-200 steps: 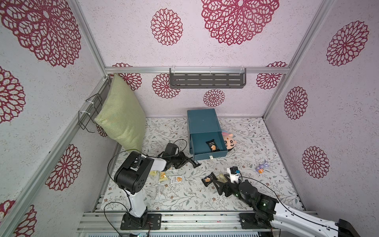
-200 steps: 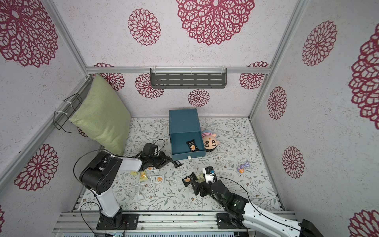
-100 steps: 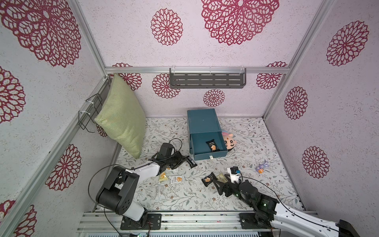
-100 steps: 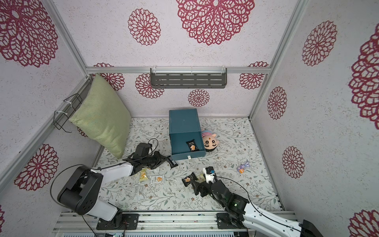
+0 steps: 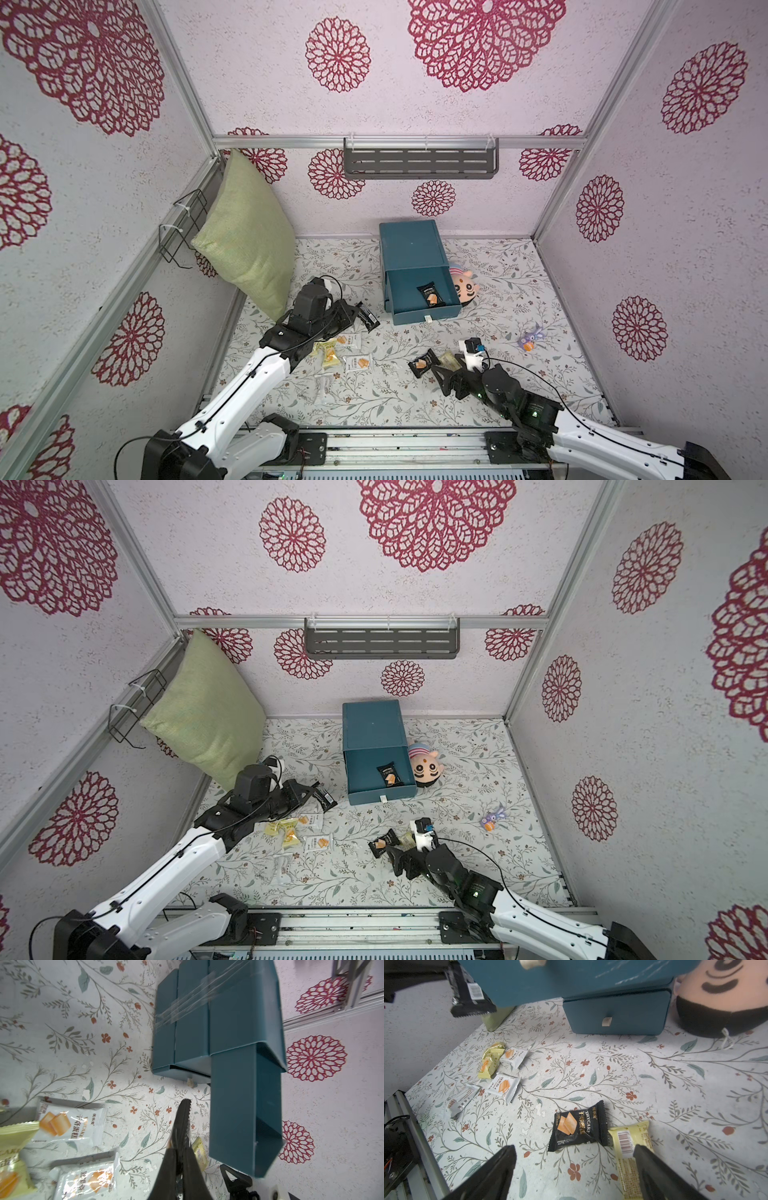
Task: Place the cookies into the drawer by color
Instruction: Place the cookie in the drawer.
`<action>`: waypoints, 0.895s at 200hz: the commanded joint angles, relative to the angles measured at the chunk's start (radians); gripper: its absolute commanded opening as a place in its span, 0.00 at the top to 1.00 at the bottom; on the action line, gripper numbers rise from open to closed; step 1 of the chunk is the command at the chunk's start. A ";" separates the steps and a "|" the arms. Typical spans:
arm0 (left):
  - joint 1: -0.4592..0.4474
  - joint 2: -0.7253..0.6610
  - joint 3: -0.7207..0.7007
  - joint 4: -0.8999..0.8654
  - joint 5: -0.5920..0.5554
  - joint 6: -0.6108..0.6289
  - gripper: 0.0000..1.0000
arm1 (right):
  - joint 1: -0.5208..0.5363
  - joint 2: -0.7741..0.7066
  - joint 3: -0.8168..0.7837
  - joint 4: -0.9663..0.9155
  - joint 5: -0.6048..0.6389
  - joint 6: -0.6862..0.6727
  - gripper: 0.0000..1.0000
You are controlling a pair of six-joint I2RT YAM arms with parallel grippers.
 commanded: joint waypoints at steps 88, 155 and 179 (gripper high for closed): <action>-0.151 0.107 0.353 -0.028 -0.019 0.030 1.00 | 0.007 0.027 0.022 0.072 -0.019 0.014 0.04; -0.216 0.343 0.510 0.009 -0.016 0.066 1.00 | 0.008 0.037 0.008 0.089 -0.016 0.020 0.04; -0.222 0.412 0.547 0.011 -0.009 0.078 1.00 | 0.008 0.044 0.006 0.097 -0.017 0.019 0.04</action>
